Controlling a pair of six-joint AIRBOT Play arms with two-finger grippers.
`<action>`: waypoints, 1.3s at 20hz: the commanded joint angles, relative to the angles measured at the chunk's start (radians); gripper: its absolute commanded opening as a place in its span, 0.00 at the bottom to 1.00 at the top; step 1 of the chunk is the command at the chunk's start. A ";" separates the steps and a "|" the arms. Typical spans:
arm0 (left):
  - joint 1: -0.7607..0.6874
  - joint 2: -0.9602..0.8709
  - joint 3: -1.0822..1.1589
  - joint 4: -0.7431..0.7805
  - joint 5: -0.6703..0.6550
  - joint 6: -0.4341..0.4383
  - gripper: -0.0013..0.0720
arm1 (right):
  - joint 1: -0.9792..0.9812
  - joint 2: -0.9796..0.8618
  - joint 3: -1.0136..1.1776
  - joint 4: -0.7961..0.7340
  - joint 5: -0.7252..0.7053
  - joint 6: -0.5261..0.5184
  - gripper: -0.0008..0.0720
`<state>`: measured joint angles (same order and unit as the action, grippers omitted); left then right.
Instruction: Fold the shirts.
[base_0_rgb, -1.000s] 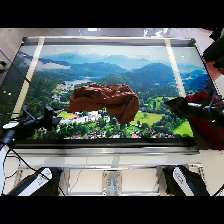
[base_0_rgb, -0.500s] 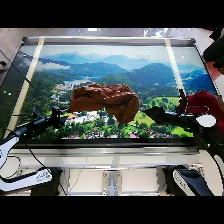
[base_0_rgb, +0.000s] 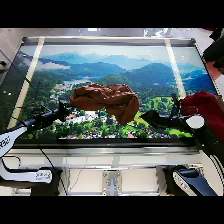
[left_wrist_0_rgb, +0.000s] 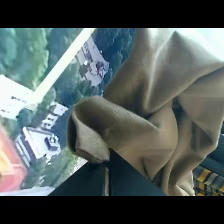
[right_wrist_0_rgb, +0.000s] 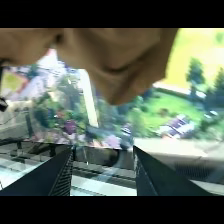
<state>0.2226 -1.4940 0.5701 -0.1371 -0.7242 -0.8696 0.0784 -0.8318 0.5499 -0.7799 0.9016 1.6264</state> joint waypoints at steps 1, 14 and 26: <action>-0.008 -0.009 0.014 -0.014 0.021 0.003 0.03 | 0.044 -0.128 0.000 -0.024 -0.037 0.063 0.57; -0.009 -0.009 0.014 -0.014 -0.021 0.002 0.03 | 0.129 -0.555 0.001 0.531 -0.338 -0.308 0.62; 0.071 0.226 0.014 0.035 -0.126 0.064 0.03 | 0.127 -0.414 0.179 0.496 -0.270 -0.530 0.03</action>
<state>0.2474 -1.3834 0.5835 -0.1390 -0.7967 -0.8417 0.2054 -1.3384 0.6434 -0.2398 0.5510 1.2072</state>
